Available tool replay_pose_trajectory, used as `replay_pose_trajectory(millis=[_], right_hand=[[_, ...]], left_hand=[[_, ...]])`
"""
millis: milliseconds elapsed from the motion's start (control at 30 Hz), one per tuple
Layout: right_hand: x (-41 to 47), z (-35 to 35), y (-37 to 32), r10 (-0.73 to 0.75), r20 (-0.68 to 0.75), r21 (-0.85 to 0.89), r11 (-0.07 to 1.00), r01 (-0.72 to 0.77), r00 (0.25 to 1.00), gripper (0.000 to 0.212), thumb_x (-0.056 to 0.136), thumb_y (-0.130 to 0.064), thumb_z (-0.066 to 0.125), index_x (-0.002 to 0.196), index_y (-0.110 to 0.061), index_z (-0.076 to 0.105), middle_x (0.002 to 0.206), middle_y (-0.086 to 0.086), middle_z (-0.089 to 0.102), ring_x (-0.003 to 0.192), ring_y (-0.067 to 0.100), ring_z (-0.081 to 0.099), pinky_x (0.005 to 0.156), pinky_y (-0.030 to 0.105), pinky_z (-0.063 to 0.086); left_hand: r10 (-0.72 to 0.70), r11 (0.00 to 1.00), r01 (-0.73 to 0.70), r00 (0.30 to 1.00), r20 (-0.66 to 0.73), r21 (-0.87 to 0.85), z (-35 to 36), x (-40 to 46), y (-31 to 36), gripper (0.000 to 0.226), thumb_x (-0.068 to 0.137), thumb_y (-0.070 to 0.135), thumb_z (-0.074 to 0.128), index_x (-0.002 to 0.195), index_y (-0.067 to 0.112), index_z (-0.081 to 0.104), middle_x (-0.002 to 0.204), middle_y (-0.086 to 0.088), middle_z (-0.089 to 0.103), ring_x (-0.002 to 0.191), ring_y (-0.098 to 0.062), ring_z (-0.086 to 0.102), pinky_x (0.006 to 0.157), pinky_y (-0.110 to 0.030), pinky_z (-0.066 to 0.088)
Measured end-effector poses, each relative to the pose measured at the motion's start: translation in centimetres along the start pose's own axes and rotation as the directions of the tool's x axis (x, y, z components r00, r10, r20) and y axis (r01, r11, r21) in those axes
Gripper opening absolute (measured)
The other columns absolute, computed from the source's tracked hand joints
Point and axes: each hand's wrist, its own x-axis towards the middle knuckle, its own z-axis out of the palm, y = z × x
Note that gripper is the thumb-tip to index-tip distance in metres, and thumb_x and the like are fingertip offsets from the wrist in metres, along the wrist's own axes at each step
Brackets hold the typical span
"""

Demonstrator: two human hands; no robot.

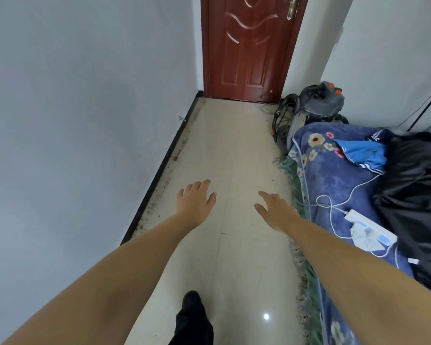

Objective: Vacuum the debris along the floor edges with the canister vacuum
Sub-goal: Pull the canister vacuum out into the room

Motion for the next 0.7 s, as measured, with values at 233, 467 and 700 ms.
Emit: replay_pose_trajectory(millis=[233, 467, 700], right_hand=[[16.2, -5.7, -2.7, 0.016, -0.043, -0.007, 1.000, -0.017, 0.999, 0.054, 0.103, -0.045, 0.026, 0.152, -0.025, 0.018, 0.151, 0.011, 0.032, 0.130, 0.031, 0.041, 0.105, 0.048, 0.037], [28.4, -11.1, -1.8, 0.094, -0.067, 0.067, 0.994, -0.090, 0.993, 0.054, 0.103, -0.046, 0.027, 0.152, -0.027, 0.018, 0.152, 0.009, 0.031, 0.133, 0.030, 0.039, 0.106, 0.048, 0.036], [42.2, -17.8, 4.2, 0.183, -0.141, 0.153, 0.975, -0.161, 0.973, 0.054, 0.102, -0.044, 0.031, 0.151, -0.022, 0.023, 0.147, 0.010, 0.039, 0.130, 0.032, 0.043, 0.104, 0.048, 0.040]], left_hand=[[0.054, 0.998, -0.054, 0.998, -0.017, 0.019, -3.1, 17.3, -3.1, 0.050, 0.101, 0.041, 0.030, 0.146, 0.020, 0.031, 0.145, -0.004, 0.044, 0.132, -0.025, 0.040, 0.111, -0.042, 0.027], [0.165, 0.985, -0.166, 0.986, 0.033, 0.047, -5.8, 34.2, -2.7, 0.050, 0.101, 0.042, 0.029, 0.147, 0.020, 0.030, 0.146, -0.004, 0.043, 0.134, -0.024, 0.038, 0.112, -0.043, 0.029], [0.287, 0.957, -0.288, 0.957, 0.031, 0.023, -5.6, 51.3, 3.2, 0.049, 0.101, 0.041, 0.030, 0.146, 0.021, 0.031, 0.145, -0.004, 0.043, 0.133, -0.024, 0.038, 0.111, -0.040, 0.027]])
